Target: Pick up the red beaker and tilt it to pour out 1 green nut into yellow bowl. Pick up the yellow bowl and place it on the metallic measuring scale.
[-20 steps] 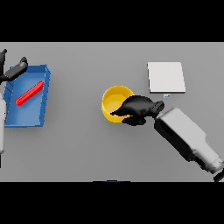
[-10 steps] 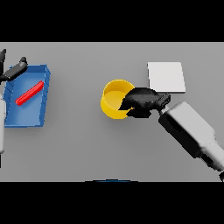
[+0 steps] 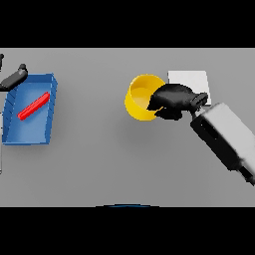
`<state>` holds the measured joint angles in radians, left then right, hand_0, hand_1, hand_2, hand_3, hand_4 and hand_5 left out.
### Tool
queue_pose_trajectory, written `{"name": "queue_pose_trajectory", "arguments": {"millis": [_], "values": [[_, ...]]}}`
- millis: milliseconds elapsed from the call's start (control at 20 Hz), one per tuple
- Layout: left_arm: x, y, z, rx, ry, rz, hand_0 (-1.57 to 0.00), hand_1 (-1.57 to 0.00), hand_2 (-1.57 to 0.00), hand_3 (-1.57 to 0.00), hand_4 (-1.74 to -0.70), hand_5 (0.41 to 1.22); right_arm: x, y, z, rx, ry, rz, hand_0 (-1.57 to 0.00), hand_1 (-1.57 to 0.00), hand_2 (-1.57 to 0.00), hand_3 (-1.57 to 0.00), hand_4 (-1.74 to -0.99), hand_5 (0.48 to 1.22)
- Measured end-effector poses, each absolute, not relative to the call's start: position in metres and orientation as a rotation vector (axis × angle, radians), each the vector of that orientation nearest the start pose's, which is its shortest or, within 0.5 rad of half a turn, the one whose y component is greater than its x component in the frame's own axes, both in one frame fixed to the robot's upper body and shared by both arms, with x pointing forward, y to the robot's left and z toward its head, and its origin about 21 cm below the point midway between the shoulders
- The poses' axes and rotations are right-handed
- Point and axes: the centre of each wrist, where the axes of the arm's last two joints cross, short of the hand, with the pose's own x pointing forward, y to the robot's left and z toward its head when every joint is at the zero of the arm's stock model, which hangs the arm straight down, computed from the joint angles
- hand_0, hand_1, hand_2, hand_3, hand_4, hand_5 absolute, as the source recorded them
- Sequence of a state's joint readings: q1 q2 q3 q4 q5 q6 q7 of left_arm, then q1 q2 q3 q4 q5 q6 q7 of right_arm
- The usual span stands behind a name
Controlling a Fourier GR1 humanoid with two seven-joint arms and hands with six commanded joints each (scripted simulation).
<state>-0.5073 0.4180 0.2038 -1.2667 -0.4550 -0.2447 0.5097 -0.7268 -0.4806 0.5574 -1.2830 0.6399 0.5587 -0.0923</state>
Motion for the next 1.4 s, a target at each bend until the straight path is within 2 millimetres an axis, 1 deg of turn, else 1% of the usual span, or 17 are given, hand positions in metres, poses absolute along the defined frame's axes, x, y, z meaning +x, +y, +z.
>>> {"name": "queue_pose_trajectory", "arguments": {"millis": [100,150,250,300,450,550,650,750,850,950,1000,1050,1150,1250,1300,1350,1400], "values": [[0.362,0.334,0.129,0.704,-1.104,-0.477,0.0,0.0,0.0,0.0,-0.79,0.754,0.372,-0.175,0.128,-0.432,-1.295,1.874,-1.52,-1.55,-1.57,-1.34,-1.724,1.22],[0.36,0.335,0.127,0.699,-1.107,-0.476,0.0,0.0,0.0,0.0,-0.79,0.754,0.373,-0.181,0.125,-0.444,-1.266,1.859,-1.53,-1.56,-1.57,-1.38,-1.725,1.22],[0.362,0.338,0.125,0.697,-1.1,-0.459,0.0,0.0,0.0,0.0,-0.8,0.755,0.382,-0.188,0.13,-0.5,-1.266,1.839,-1.54,-1.56,-1.57,-1.42,-1.726,1.221],[0.36,0.339,0.127,0.702,-1.106,-0.452,0.0,0.0,0.0,0.0,-0.8,0.757,0.383,-0.193,0.129,-0.509,-1.261,1.822,-1.55,-1.56,-1.57,-1.41,-1.725,1.221],[0.36,0.336,0.123,0.698,-1.095,-0.46,0.0,0.0,0.0,0.0,-0.8,0.754,0.397,-0.209,0.138,-0.578,-1.232,1.789,-1.56,-1.57,-1.57,-1.31,-1.724,1.221],[0.362,0.334,0.127,0.702,-1.098,-0.453,0.0,0.0,0.0,0.0,-0.8,0.753,0.402,-0.215,0.132,-0.584,-1.221,1.782,-1.56,-1.57,-1.57,-1.27,-1.723,1.221],[0.36,0.335,0.132,0.697,-1.111,-0.445,0.0,0.0,0.0,0.0,-0.81,0.755,0.406,-0.214,0.134,-0.568,-1.231,1.782,-1.57,-1.53,-1.57,-1.38,-1.726,1.221],[0.358,0.336,0.131,0.698,-1.098,-0.435,0.0,0.0,0.0,0.0,-0.82,0.762,0.412,-0.236,0.122,-0.651,-1.145,1.705,-1.54,-1.46,-1.53,-1.45,-1.727,1.221],[0.355,0.338,0.13,0.696,-1.095,-0.431,0.0,0.0,0.0,0.0,-0.83,0.767,0.417,-0.248,0.117,-0.66,-1.124,1.665,-1.53,-1.42,-1.5,-1.49,-1.729,1.221],[0.355,0.334,0.133,0.7,-1.098,-0.428,0.0,0.0,0.0,0.0,-0.83,0.771,0.421,-0.255,0.108,-0.666,-1.112,1.648,-1.51,-1.38,-1.47,-1.52,-1.729,1.221],[0.356,0.336,0.137,0.711,-1.086,-0.426,0.0,0.0,0.0,0.0,-0.84,0.772,0.422,-0.26,0.105,-0.671,-1.102,1.642,-1.51,-1.37,-1.45,-1.53,-1.73,1.221],[0.357,0.333,0.135,0.701,-1.081,-0.421,0.0,0.0,0.0,0.0,-0.84,0.775,0.423,-0.261,0.104,-0.676,-1.088,1.636,-1.5,-1.34,-1.43,-1.54,-1.73,1.221],[0.354,0.336,0.132,0.698,-1.074,-0.419,0.0,0.0,0.0,0.0,-0.85,0.783,0.425,-0.264,0.101,-0.684,-1.072,1.631,-1.45,-1.28,-1.38,-1.55,-1.73,1.221],[0.353,0.333,0.133,0.702,-1.072,-0.425,0.0,0.0,0.0,0.0,-0.84,0.785,0.427,-0.27,0.1,-0.678,-1.07,1.634,-1.4,-1.22,-1.34,-1.56,-1.73,1.221],[0.352,0.335,0.131,0.705,-1.065,-0.427,0.0,0.0,0.0,0.0,-0.84,0.786,0.427,-0.267,0.099,-0.687,-1.059,1.629,-1.39,-1.2,-1.32,-1.56,-1.73,1.221],[0.356,0.336,0.138,0.718,-1.067,-0.425,0.0,0.0,0.0,0.0,-0.84,0.776,0.428,-0.27,0.1,-0.683,-1.063,1.641,-1.4,-1.21,-1.32,-1.56,-1.73,1.221],[0.355,0.336,0.136,0.711,-1.073,-0.425,0.0,0.0,0.0,0.0,-0.84,0.772,0.428,-0.268,0.098,-0.684,-1.06,1.631,-1.4,-1.22,-1.36,-1.56,-1.73,1.221]]}}
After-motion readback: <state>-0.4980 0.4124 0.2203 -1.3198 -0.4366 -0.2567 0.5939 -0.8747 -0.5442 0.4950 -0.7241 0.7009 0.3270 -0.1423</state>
